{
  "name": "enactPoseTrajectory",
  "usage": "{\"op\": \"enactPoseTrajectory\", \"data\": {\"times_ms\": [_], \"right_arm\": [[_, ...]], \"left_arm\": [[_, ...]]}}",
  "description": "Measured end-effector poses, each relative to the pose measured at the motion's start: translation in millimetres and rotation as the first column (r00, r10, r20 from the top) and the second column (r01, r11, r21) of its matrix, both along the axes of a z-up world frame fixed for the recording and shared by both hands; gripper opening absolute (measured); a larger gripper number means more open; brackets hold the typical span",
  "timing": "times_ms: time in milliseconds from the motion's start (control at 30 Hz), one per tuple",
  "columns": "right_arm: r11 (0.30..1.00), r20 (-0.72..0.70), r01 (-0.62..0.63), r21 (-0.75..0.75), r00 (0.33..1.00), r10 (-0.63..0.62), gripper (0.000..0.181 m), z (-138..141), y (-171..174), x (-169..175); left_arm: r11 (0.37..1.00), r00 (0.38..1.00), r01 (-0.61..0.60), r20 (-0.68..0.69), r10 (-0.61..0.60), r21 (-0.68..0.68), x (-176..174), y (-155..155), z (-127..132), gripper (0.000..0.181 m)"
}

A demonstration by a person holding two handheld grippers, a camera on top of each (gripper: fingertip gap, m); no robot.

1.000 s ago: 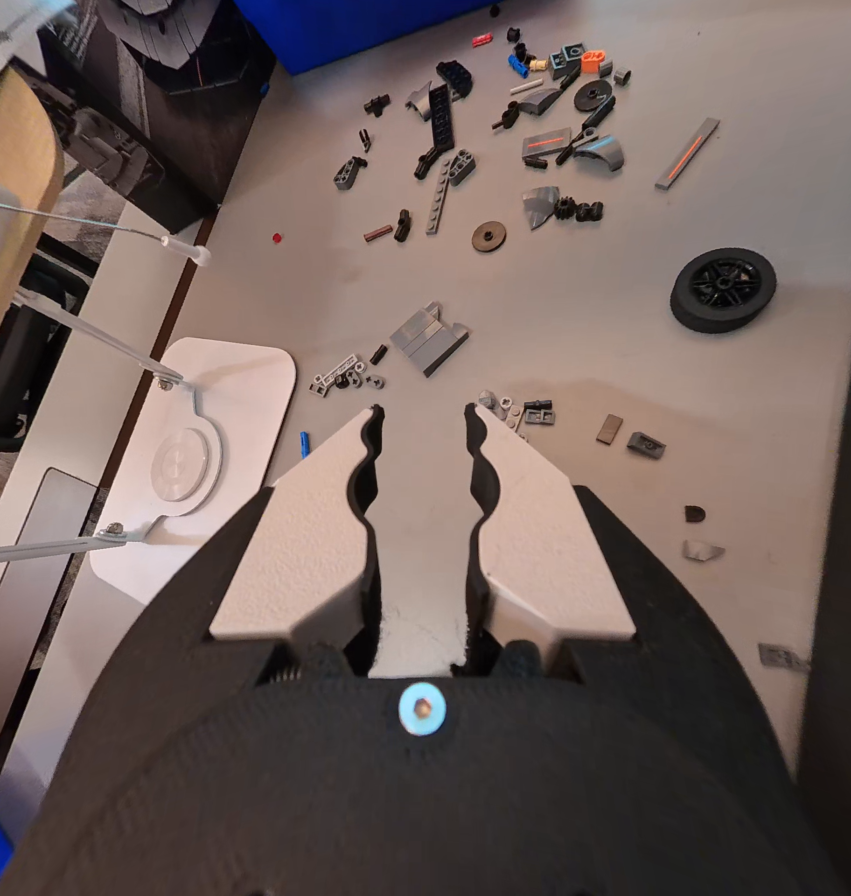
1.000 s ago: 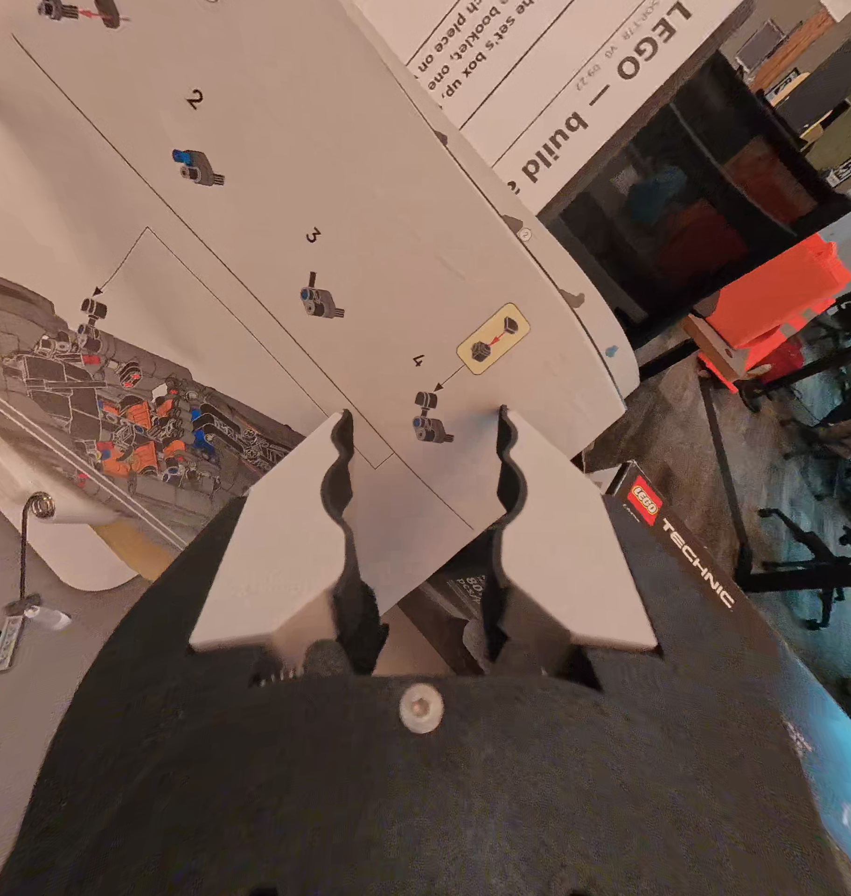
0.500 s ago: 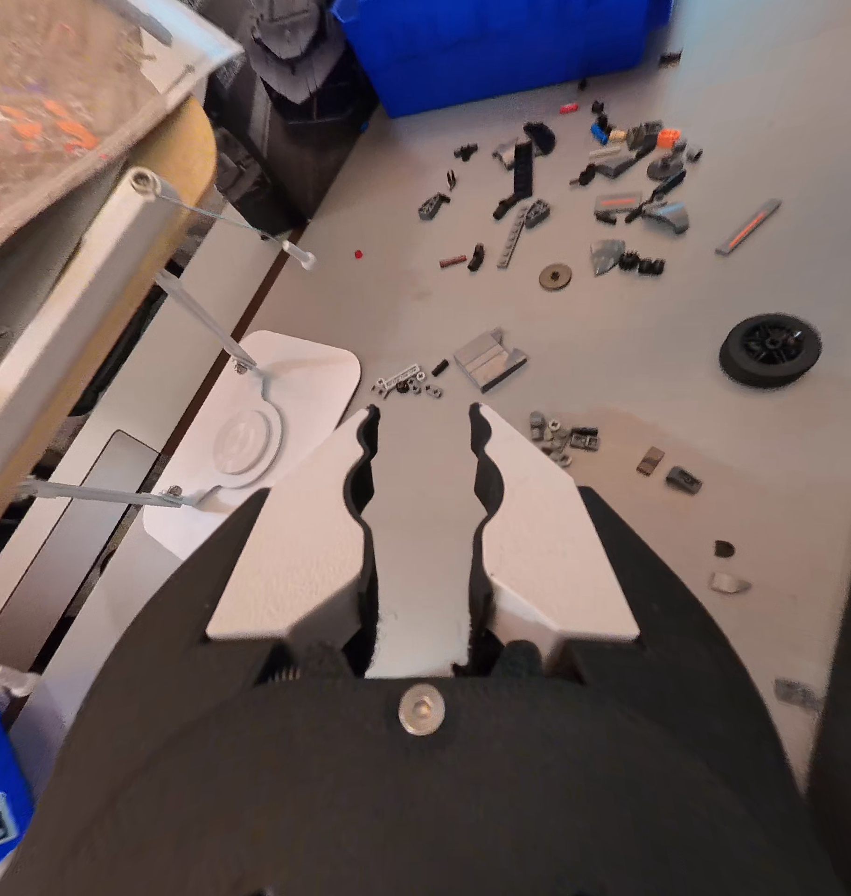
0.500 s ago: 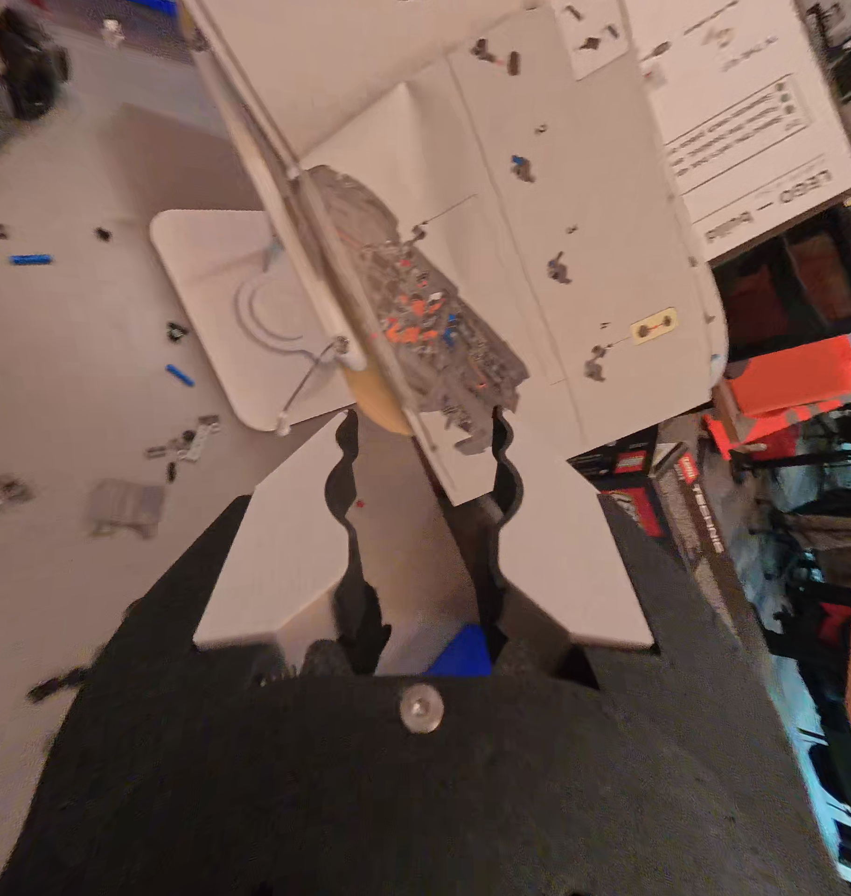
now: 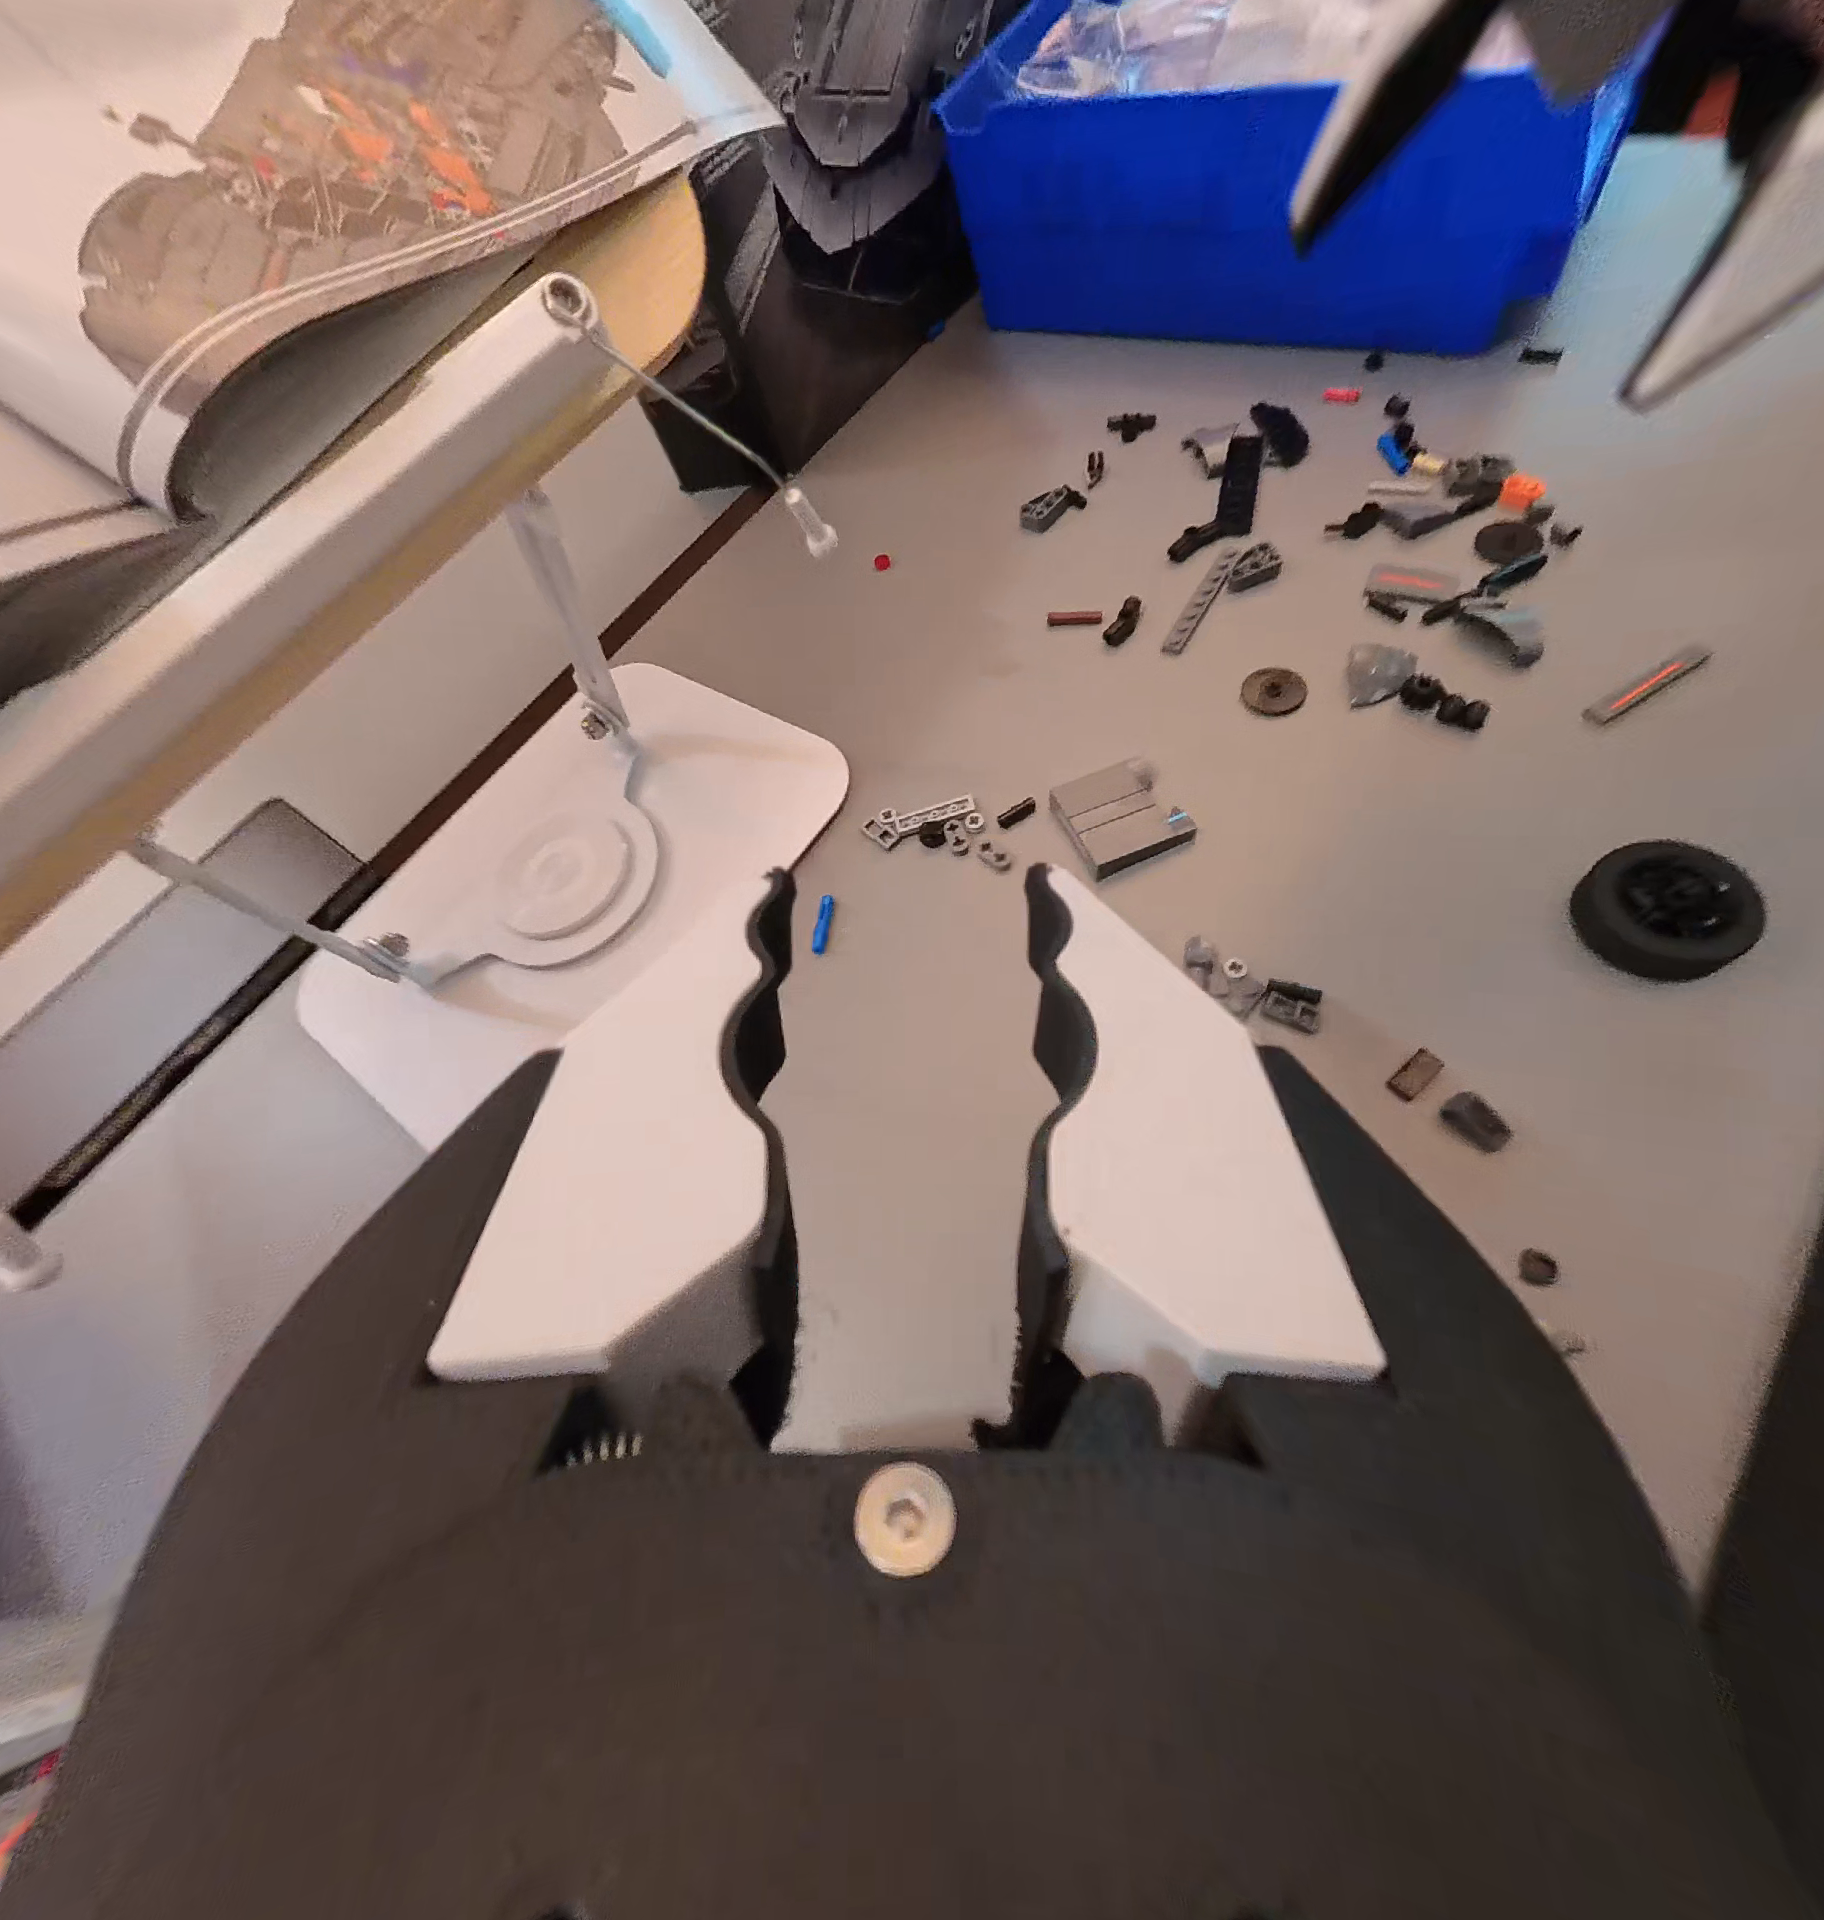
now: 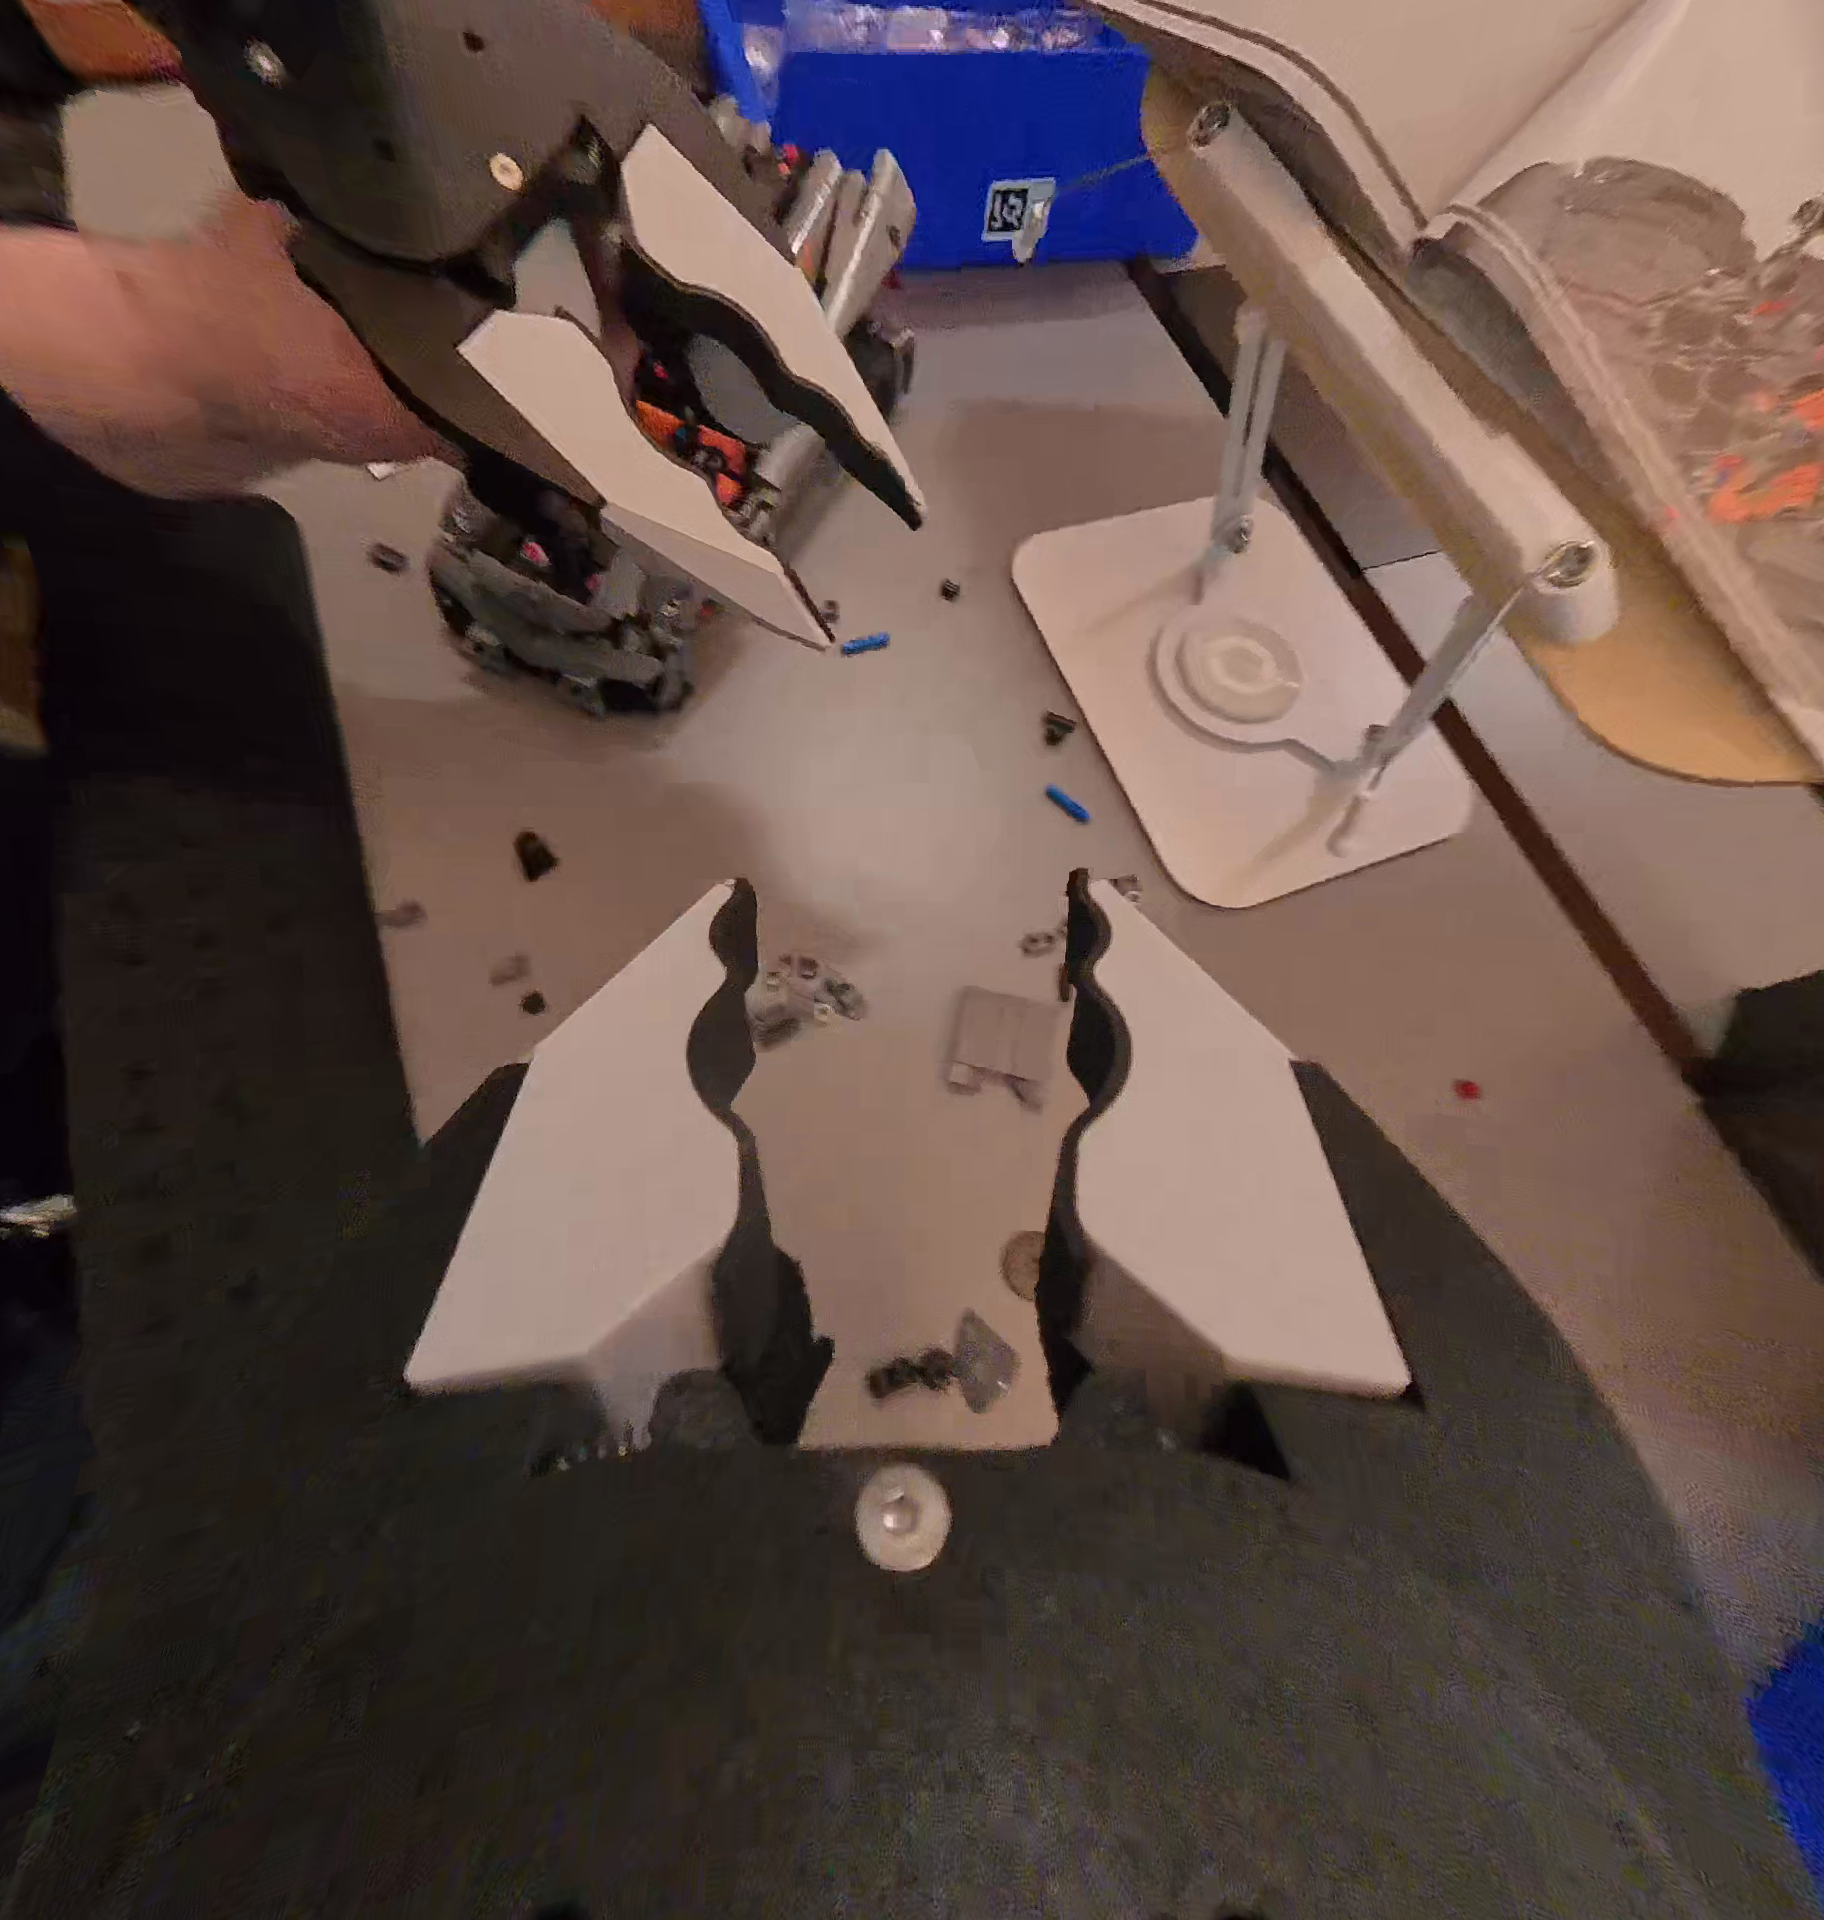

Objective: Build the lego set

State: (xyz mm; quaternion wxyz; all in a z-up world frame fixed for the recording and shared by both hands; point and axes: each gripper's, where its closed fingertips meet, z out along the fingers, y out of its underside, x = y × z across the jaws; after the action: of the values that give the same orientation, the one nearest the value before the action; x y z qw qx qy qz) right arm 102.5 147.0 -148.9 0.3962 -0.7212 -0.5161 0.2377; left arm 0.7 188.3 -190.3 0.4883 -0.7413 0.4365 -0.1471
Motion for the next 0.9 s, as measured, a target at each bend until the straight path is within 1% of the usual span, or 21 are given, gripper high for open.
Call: {"op": "enactPoseTrajectory", "data": {"times_ms": [67, 133, 200, 300, 367, 433, 533, 600, 667, 700, 767, 833, 900], "right_arm": [[0.995, -0.065, -0.007, -0.102, 0.998, 0.001, 0.057, -12.8, -9.0, -3.4], [0.99, -0.051, 0.007, -0.142, 0.999, -0.014, 0.058, -27.6, -11.6, 2.4], [0.991, -0.073, 0.032, -0.126, 0.996, -0.042, 0.055, -28.5, -7.8, 9.6], [0.989, -0.084, 0.101, -0.108, 0.99, -0.11, 0.059, -26.3, 8.4, 22.2], [0.984, -0.096, 0.156, -0.085, 0.982, -0.164, 0.059, -25.9, 23.8, 30.5], [0.975, -0.155, 0.198, -0.099, 0.965, -0.212, 0.058, -25.7, 37.0, 32.6], [0.965, -0.138, 0.209, -0.156, 0.963, -0.231, 0.059, -47.5, 43.8, 30.8], [0.96, -0.158, 0.203, -0.193, 0.959, -0.234, 0.059, -51.8, 44.3, 27.8], [0.962, -0.155, 0.227, -0.152, 0.956, -0.251, 0.059, -47.3, 49.4, 31.6], [0.963, -0.157, 0.238, -0.126, 0.954, -0.257, 0.057, -43.9, 51.3, 34.0], [0.96, -0.18, 0.26, -0.1, 0.945, -0.275, 0.057, -39.1, 52.8, 37.9], [0.96, -0.195, 0.265, -0.092, 0.94, -0.278, 0.057, -39.2, 51.4, 38.3], [0.961, -0.181, 0.266, -0.071, 0.944, -0.275, 0.058, -42.3, 50.5, 37.4]], "left_arm": [[1.0, 1.0, -0.025, 0.011, 0.025, -0.013, -4.0, 3.8, 0.0, 0.043], [0.999, 0.999, -0.041, -0.02, 0.041, 0.01, -8.9, 5.7, 2.0, 0.043], [0.999, 0.999, -0.04, -0.008, 0.04, 0.032, -9.0, 2.4, 15.4, 0.043], [0.998, 0.998, -0.051, 0.024, 0.05, 0.048, -5.3, -9.1, 44.5, 0.042], [0.998, 0.997, -0.064, 0.045, 0.063, 0.016, 5.0, -18.0, 59.7, 0.043], [0.997, 0.996, -0.079, 0.048, 0.08, -0.017, 22.0, -23.8, 70.8, 0.044], [0.993, 0.991, -0.027, 0.124, 0.042, -0.115, 67.9, -37.2, 80.4, 0.043], [0.986, 0.985, -0.006, 0.171, 0.036, -0.168, 95.2, -39.9, 72.3, 0.041], [0.984, 0.977, -0.029, 0.204, 0.066, -0.177, 109.4, -34.1, 55.8, 0.038], [0.982, 0.977, -0.051, 0.197, 0.087, -0.184, 110.9, -29.9, 43.3, 0.038], [0.977, 0.961, -0.09, 0.239, 0.135, -0.191, 106.8, -24.7, 23.1, 0.036], [0.969, 0.956, -0.101, 0.247, 0.157, -0.224, 99.3, -29.3, 3.0, 0.036], [0.967, 0.952, -0.087, 0.266, 0.151, -0.238, 94.7, -37.0, 3.6, 0.036]]}}
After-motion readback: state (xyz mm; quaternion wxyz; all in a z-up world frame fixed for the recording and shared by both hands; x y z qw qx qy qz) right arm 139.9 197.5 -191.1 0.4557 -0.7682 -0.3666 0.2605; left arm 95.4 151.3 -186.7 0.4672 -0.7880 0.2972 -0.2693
